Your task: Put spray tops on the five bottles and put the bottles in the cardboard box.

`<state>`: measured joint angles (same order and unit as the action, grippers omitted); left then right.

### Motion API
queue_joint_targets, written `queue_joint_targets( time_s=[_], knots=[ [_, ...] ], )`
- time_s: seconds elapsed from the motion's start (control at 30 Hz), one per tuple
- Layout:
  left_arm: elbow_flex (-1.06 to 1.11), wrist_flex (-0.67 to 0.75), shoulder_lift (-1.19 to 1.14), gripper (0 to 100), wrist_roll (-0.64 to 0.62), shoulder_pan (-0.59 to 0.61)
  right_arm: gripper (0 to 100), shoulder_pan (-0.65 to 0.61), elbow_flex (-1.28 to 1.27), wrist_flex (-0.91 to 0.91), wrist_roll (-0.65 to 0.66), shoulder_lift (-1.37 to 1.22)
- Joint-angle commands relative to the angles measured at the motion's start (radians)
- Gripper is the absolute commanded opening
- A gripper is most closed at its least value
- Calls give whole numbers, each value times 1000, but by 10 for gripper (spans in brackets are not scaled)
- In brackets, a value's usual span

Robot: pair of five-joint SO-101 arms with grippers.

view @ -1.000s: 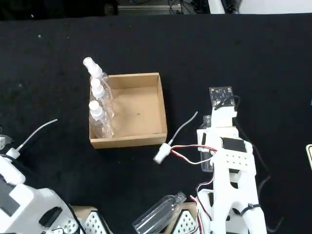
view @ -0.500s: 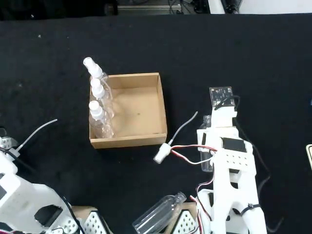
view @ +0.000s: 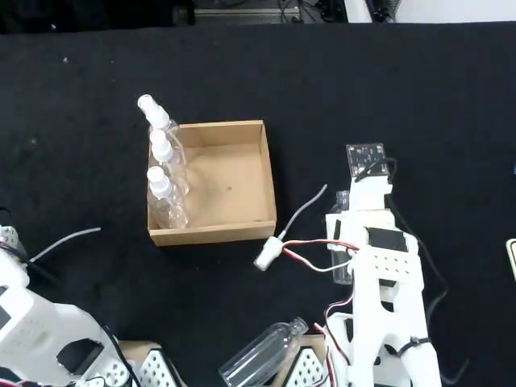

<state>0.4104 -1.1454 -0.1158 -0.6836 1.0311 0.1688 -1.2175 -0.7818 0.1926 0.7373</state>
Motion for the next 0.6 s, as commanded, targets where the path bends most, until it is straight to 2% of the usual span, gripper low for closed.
queue_joint_targets(
  time_s=[0.0,0.1,0.27,0.33,0.4,0.5,0.57],
  knots=[
    [-96,-69,9,55,103,-18,11,-14,4,23,3,50],
    [-159,-106,0,55,391,-59,11,-14,2,23,3,50],
    [-176,-170,0,58,1045,-143,11,-14,2,23,3,50],
    [-176,-198,-2,59,1243,-160,11,-12,2,23,3,50],
    [-176,-207,-2,59,1332,-160,11,-11,2,21,3,50],
    [-185,-201,0,66,1287,-159,11,-12,2,21,3,50],
    [-185,-201,0,126,1257,-160,11,-12,2,20,3,50]
  ],
)
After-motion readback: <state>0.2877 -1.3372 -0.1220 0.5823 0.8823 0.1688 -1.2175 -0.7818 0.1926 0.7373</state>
